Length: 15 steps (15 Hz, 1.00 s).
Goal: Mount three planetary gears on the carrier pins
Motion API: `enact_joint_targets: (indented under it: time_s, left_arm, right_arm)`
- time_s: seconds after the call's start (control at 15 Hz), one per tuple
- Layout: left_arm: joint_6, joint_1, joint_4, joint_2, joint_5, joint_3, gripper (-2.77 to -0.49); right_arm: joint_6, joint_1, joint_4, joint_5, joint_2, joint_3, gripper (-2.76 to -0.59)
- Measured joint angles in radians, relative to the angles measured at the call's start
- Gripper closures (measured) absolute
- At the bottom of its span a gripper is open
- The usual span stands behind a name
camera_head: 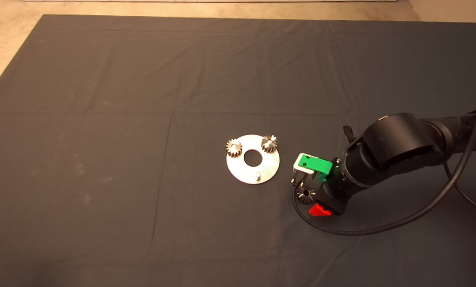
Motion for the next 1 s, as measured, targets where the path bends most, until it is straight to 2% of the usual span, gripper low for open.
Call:
enact_joint_targets:
  time_s: [0.6,1.0]
  left_arm:
    - [0.000,0.000,-0.004,0.000,0.000,0.000,-1.46]
    - [0.003,0.000,-0.008,0.000,0.000,0.000,-1.46]
  right_arm:
    - [-0.024,-0.013,-0.002,0.000,0.004,-0.030,-2.18]
    - [-0.030,-0.029,-0.021,0.000,0.048,-0.059,-2.18]
